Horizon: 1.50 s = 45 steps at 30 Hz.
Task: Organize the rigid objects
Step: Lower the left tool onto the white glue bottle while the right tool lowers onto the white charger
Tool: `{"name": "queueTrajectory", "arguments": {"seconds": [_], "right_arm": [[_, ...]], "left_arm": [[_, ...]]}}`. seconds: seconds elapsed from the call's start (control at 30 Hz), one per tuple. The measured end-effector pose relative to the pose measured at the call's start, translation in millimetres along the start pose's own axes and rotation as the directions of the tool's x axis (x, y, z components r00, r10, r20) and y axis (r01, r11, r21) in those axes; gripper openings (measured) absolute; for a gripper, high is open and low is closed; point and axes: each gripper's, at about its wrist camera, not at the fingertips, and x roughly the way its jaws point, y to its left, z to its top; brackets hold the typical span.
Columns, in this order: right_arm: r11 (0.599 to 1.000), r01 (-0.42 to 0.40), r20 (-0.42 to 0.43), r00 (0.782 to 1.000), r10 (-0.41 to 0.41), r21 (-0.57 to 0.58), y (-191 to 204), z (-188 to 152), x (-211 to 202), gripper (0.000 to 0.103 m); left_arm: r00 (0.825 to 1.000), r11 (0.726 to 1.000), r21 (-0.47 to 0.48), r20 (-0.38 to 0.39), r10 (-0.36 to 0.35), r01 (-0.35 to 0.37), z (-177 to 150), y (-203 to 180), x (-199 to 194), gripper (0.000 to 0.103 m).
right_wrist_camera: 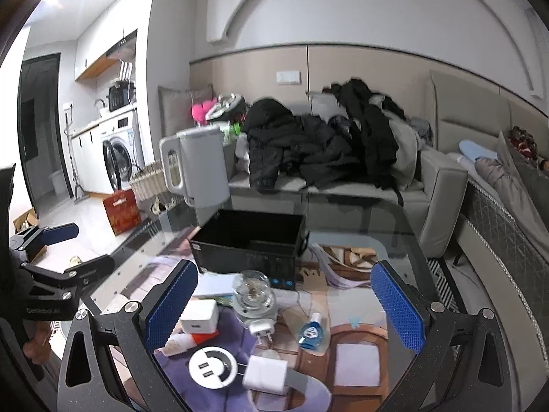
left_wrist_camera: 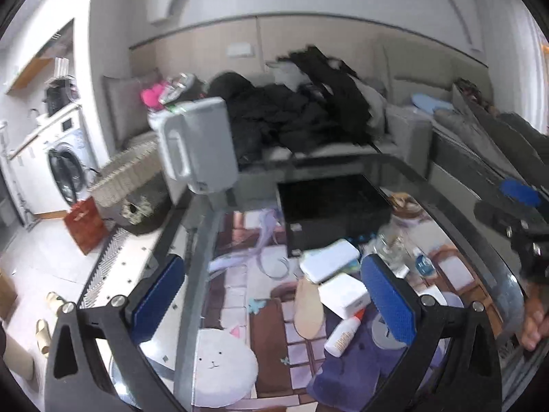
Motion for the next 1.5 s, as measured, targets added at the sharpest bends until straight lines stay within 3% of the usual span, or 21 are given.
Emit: {"name": "queueTrajectory", "arguments": {"seconds": [0.1, 0.2, 0.3, 0.37, 0.47, 0.53, 0.7, 0.8, 0.87, 0.93, 1.0, 1.1, 1.27, 1.33, 1.43, 1.5], "right_arm": [[1.0, -0.009, -0.091, 0.996, 0.009, -0.002, -9, 0, 18, 0.103], [0.999, -0.031, -0.209, 0.978, 0.023, -0.036, -11, -9, 43, 0.103], [0.997, -0.064, -0.301, 0.952, 0.05, -0.037, -13, -28, 61, 0.103], [0.995, -0.075, -0.343, 0.938, 0.048, -0.064, -11, -42, 70, 0.103], [0.985, -0.122, -0.412, 0.909, 0.061, -0.125, -8, -57, 82, 0.102], [0.972, -0.179, -0.457, 0.885, 0.09, -0.155, -6, -68, 87, 0.102], [0.945, -0.278, -0.547, 0.825, 0.143, -0.173, 1, -90, 99, 0.087], [0.925, -0.321, -0.57, 0.807, 0.154, -0.205, 8, -97, 108, 0.078], [0.918, -0.343, -0.589, 0.79, 0.168, -0.198, 10, -96, 114, 0.065], [0.916, -0.367, -0.609, 0.767, 0.2, -0.162, 12, -98, 118, 0.059], [0.913, -0.375, -0.612, 0.764, 0.205, -0.162, 15, -100, 115, 0.059], [0.913, -0.386, -0.621, 0.751, 0.227, -0.133, 21, -103, 111, 0.059], [0.923, -0.378, -0.633, 0.731, 0.256, -0.064, 27, -106, 99, 0.061], [0.921, -0.382, -0.616, 0.744, 0.26, -0.073, 27, -101, 91, 0.066], [0.907, -0.4, -0.59, 0.767, 0.254, -0.13, 29, -96, 87, 0.085], [0.887, -0.432, -0.596, 0.759, 0.261, -0.162, 33, -95, 91, 0.085]], "left_arm": [[0.998, 0.999, 0.006, -0.056, -0.035, 0.035, 0, -3, 11, 0.103], [0.985, 0.997, 0.029, -0.157, -0.067, 0.073, -4, -10, 31, 0.103], [0.958, 0.991, 0.043, -0.265, -0.111, 0.127, -20, -22, 50, 0.099], [0.937, 0.985, 0.061, -0.322, -0.135, 0.163, -31, -32, 61, 0.09], [0.916, 0.979, 0.075, -0.371, -0.149, 0.19, -42, -42, 72, 0.087], [0.9, 0.973, 0.083, -0.405, -0.163, 0.213, -48, -49, 78, 0.079], [0.867, 0.962, 0.107, -0.467, -0.173, 0.249, -57, -63, 90, 0.075], [0.849, 0.959, 0.106, -0.497, -0.179, 0.264, -61, -67, 100, 0.06], [0.832, 0.958, 0.09, -0.522, -0.187, 0.272, -64, -68, 106, 0.052], [0.829, 0.958, 0.085, -0.525, -0.19, 0.273, -64, -69, 107, 0.04], [0.83, 0.959, 0.084, -0.524, -0.189, 0.271, -63, -68, 107, 0.028], [0.82, 0.955, 0.055, -0.529, -0.218, 0.29, -64, -62, 105, 0.021], [0.812, 0.952, 0.035, -0.533, -0.239, 0.303, -69, -51, 94, 0.018], [0.813, 0.953, 0.031, -0.531, -0.24, 0.302, -70, -47, 89, 0.018], [0.816, 0.955, 0.032, -0.529, -0.234, 0.295, -72, -42, 88, 0.021], [0.811, 0.956, 0.023, -0.536, -0.234, 0.291, -73, -40, 90, 0.022]]}}
